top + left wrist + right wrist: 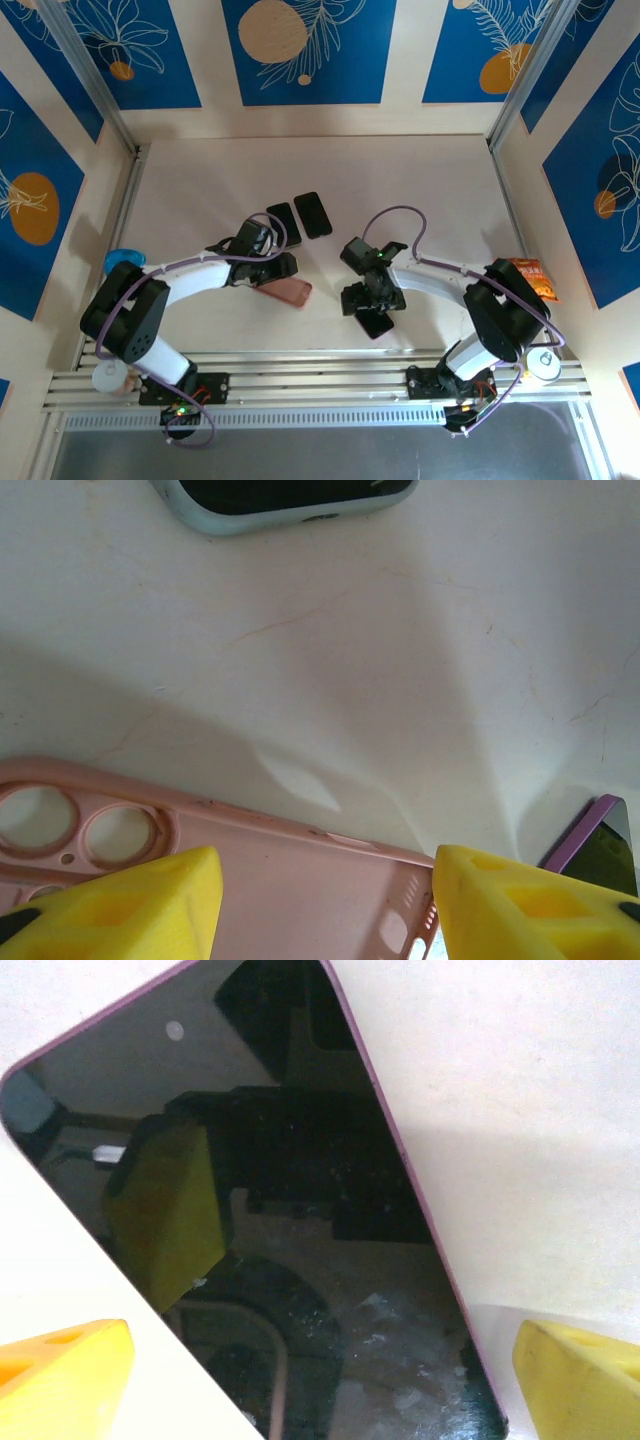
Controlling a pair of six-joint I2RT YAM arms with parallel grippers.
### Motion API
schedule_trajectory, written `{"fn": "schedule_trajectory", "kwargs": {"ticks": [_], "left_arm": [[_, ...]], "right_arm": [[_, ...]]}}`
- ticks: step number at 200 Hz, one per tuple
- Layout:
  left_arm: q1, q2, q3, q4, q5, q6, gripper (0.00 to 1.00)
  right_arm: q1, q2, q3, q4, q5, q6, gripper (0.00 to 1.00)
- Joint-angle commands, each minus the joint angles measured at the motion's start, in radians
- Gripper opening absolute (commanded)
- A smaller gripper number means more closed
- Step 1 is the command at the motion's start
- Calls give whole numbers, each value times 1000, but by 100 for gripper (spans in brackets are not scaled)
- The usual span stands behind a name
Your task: Put the phone into the phone case
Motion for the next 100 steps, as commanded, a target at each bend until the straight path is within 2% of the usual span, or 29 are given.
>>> {"fn": "schedule_trajectory", "kwargs": {"ticks": [1,41,70,100], "left_arm": [[-7,-10,-2,1,7,-13,59],[-8,-29,-4,-9,1,-11,58],[-8,-46,7,-28,-6,-4,59],[-8,-61,25,-54,-9,10,59]], "right_arm": [[30,27,27,-44,71,-27,97],[64,78,19,-17,84,-43,93],[75,120,22,-2,96,-41,86],[82,163,37,2,118,-34,71]]}}
